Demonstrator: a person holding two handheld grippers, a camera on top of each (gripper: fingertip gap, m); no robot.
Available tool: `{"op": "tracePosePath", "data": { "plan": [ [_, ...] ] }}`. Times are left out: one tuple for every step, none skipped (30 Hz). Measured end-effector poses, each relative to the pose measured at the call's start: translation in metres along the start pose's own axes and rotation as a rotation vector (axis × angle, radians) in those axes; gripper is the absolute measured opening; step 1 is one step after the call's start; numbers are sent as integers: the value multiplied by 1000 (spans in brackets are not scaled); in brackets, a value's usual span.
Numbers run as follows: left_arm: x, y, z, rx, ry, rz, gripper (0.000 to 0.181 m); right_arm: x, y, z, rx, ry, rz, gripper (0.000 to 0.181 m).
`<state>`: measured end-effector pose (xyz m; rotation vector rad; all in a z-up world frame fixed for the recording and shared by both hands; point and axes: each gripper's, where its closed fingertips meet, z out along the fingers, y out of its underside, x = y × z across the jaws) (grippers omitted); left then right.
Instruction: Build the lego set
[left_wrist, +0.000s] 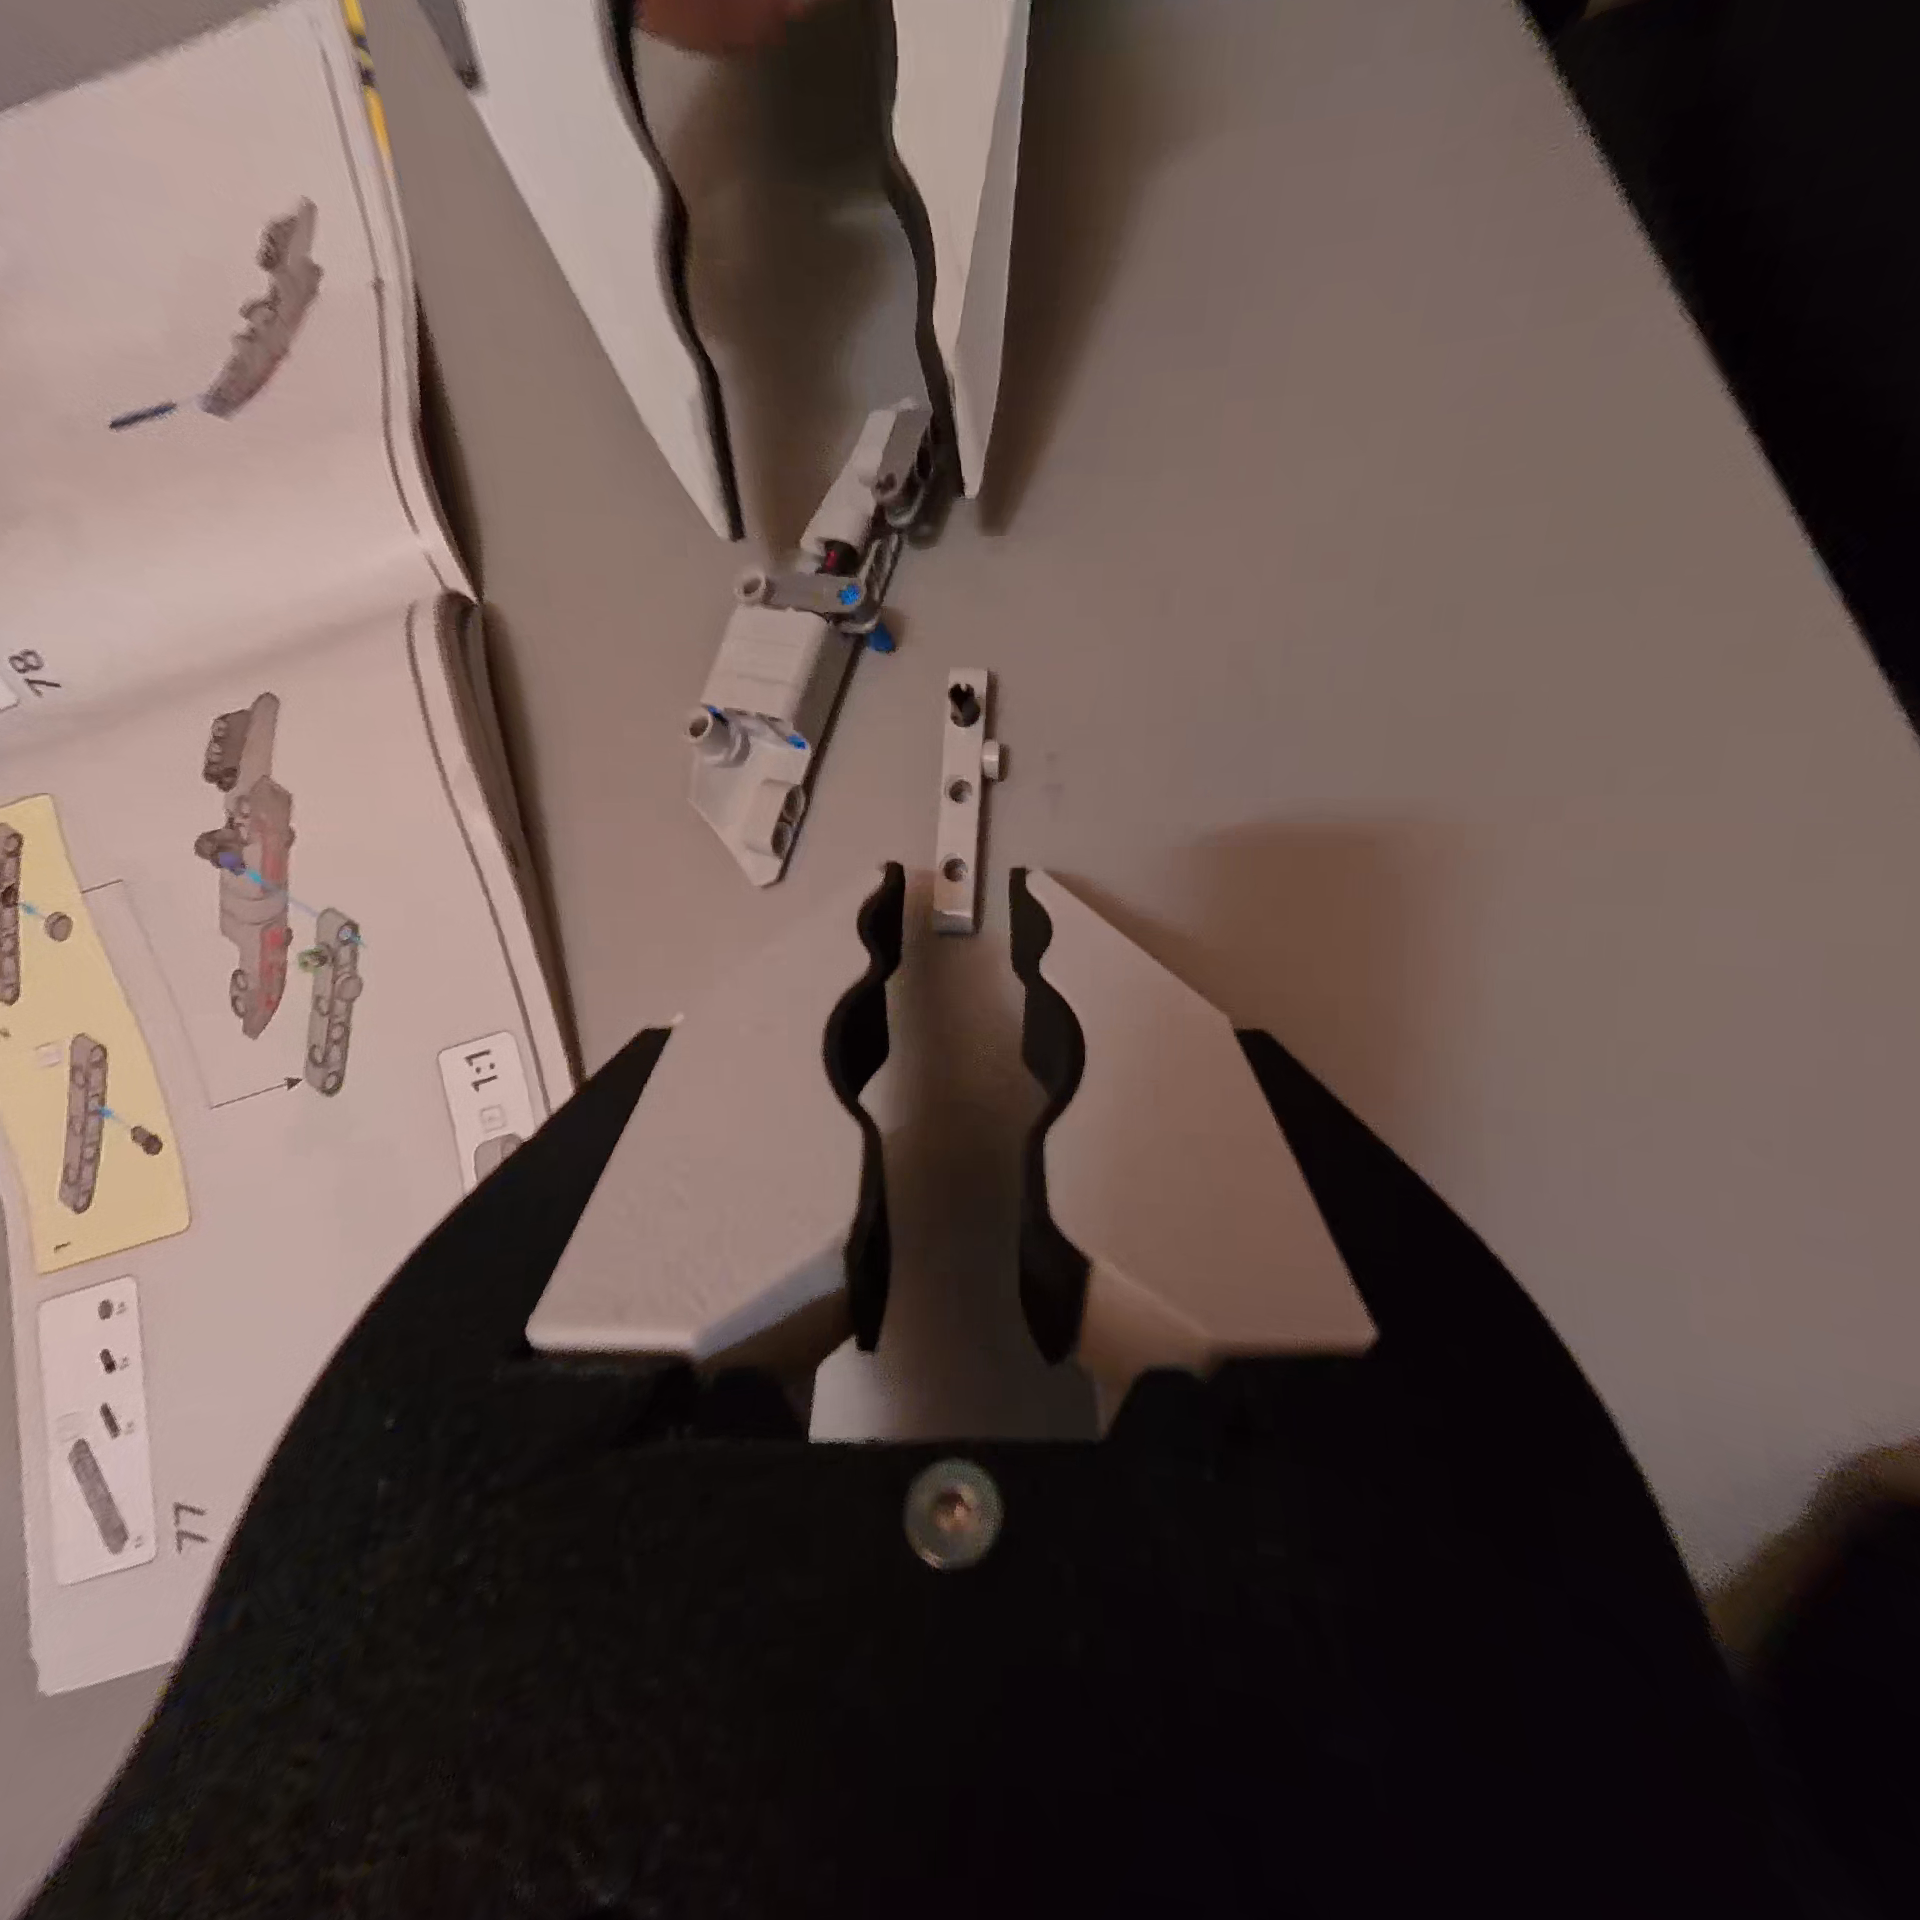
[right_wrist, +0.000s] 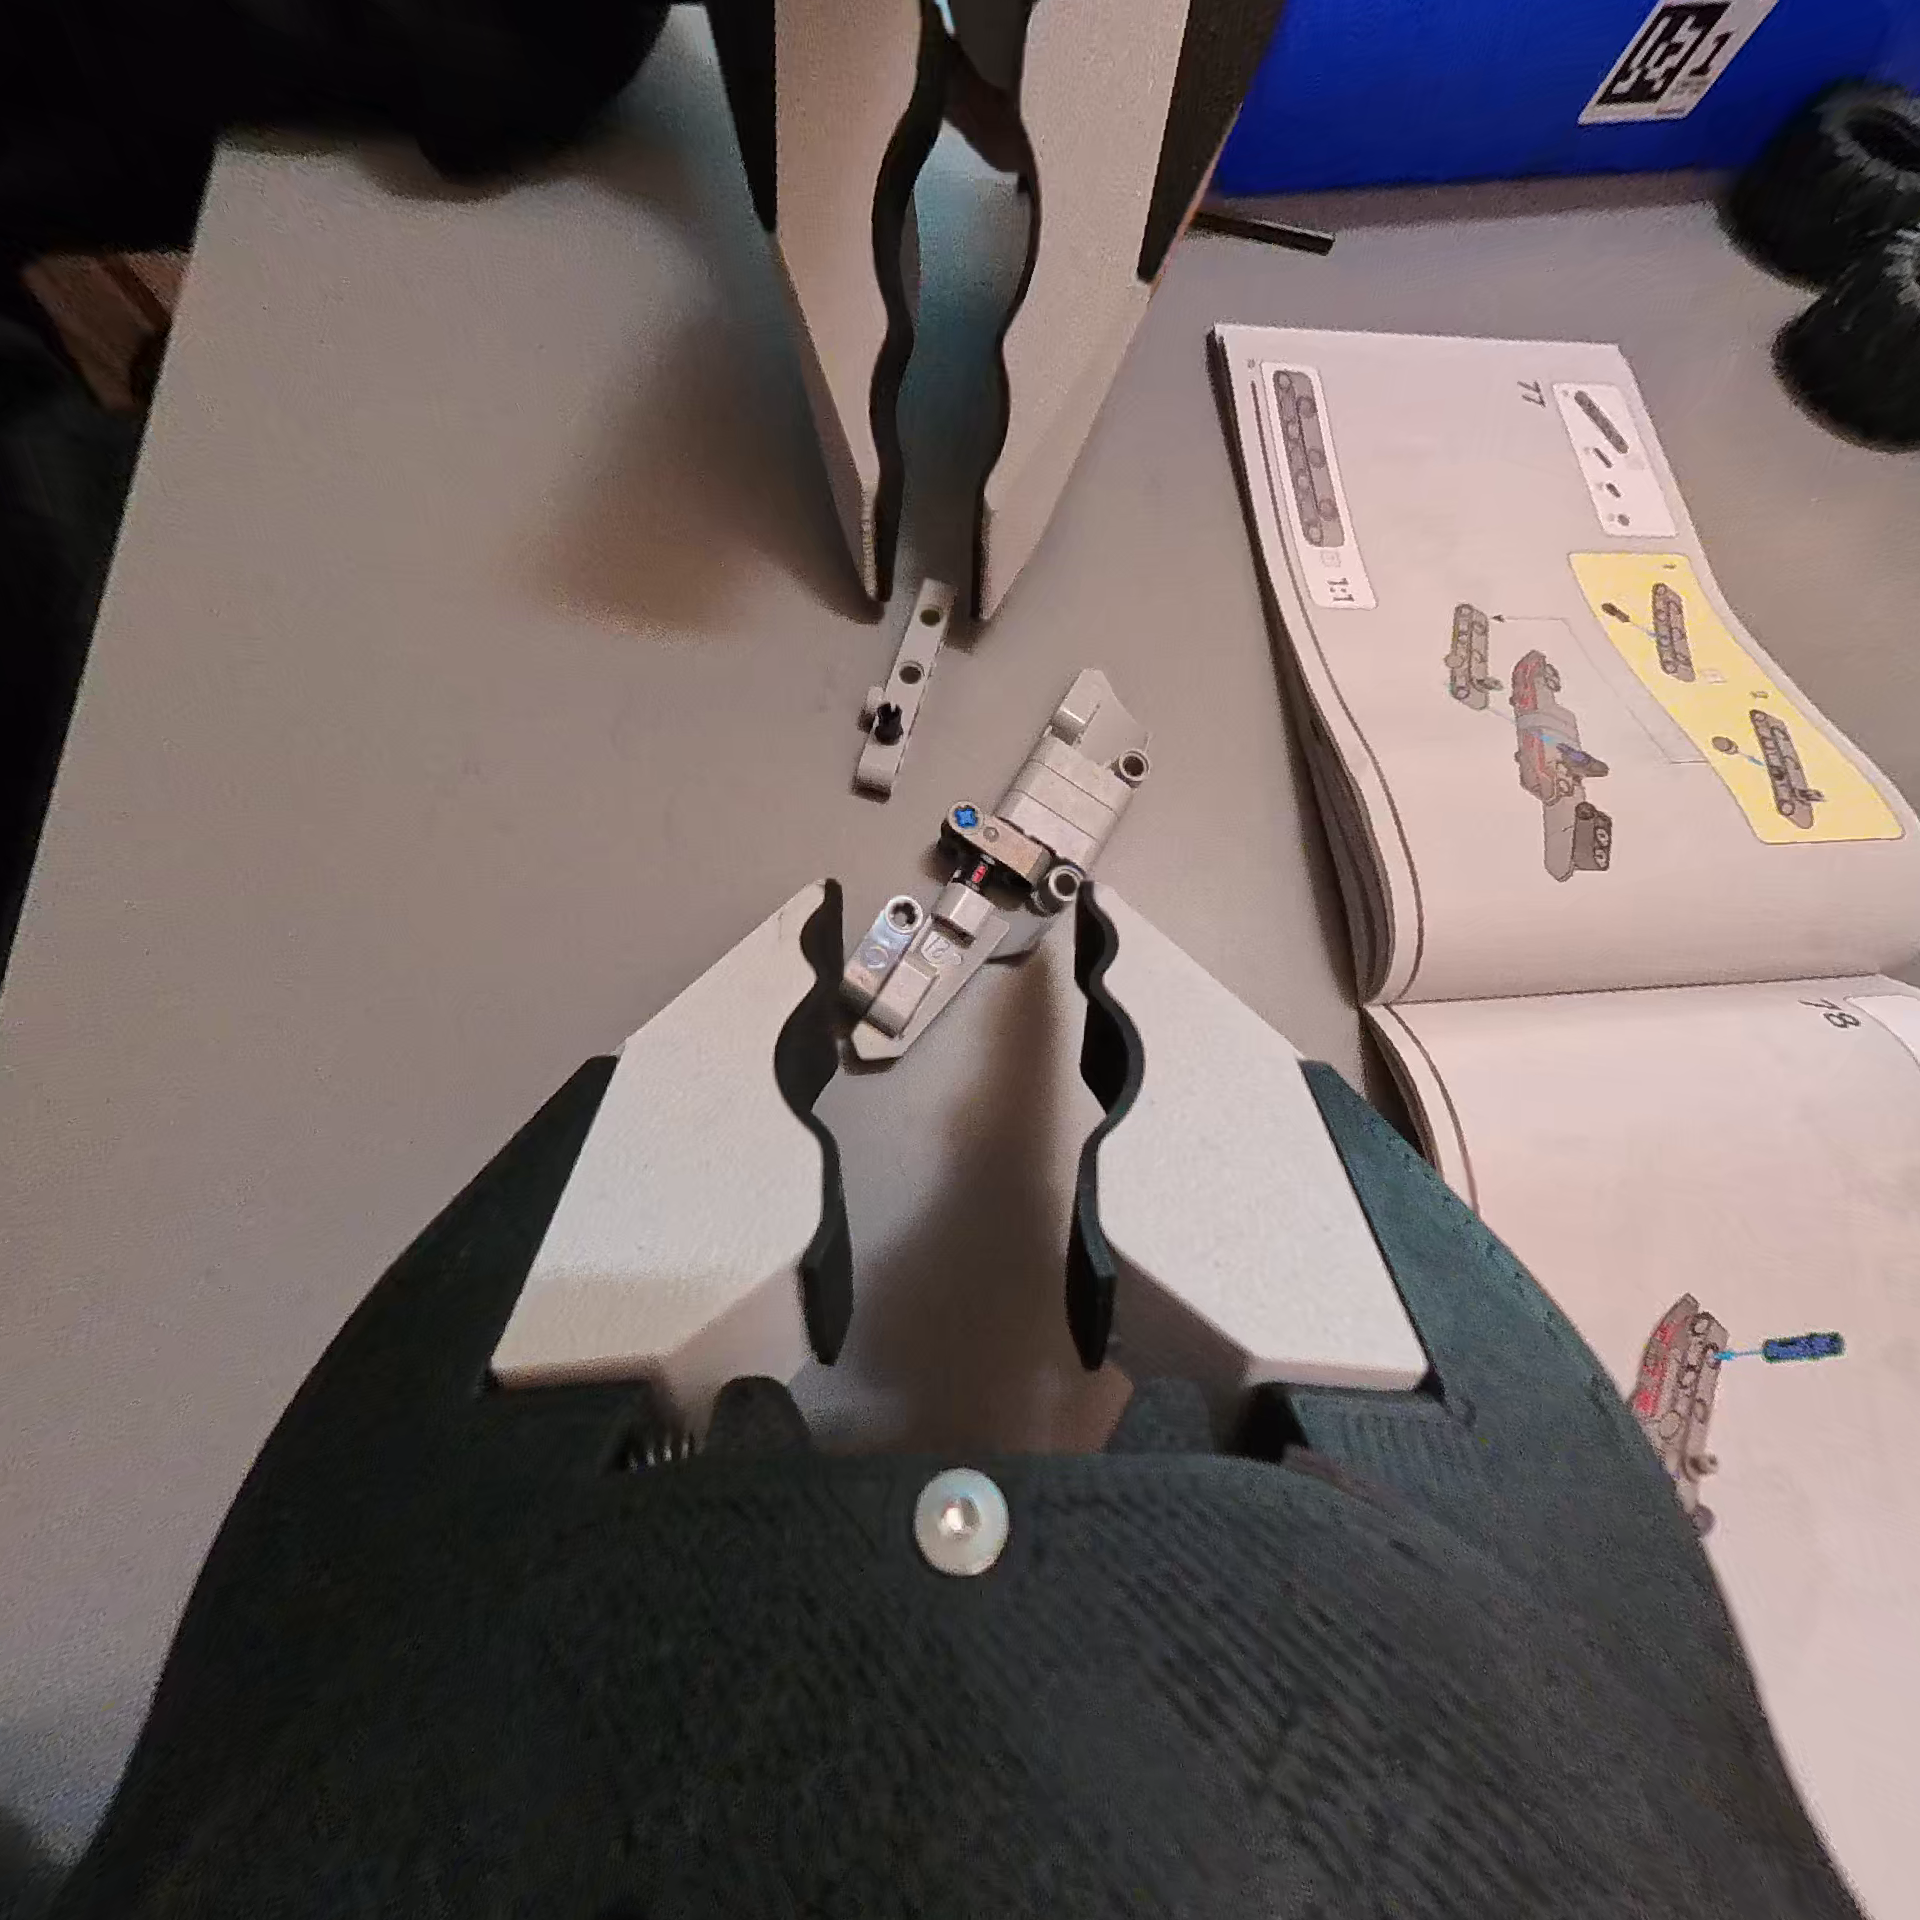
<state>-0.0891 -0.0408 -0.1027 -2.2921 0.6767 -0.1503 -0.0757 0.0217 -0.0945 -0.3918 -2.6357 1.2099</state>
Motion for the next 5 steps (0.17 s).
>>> {"op": "tracePosePath", "data": {
  "plan": [
    [-2,-4,-4,38,-10,-8,18,0,0,0,5,-6,4,41],
    [-9,-8,-8,76,-51,-6,20,-1,1,-1,0,-12,6,40],
    [-21,-13,-11,108,-126,9,22,-2,2,-1,-8,-16,8,40],
    [-34,-16,-14,126,-220,30,22,-3,4,-1,-18,-20,10,39],
    [-45,-17,-16,121,-300,57,23,-3,6,0,-30,-27,10,38]
  ]
}}
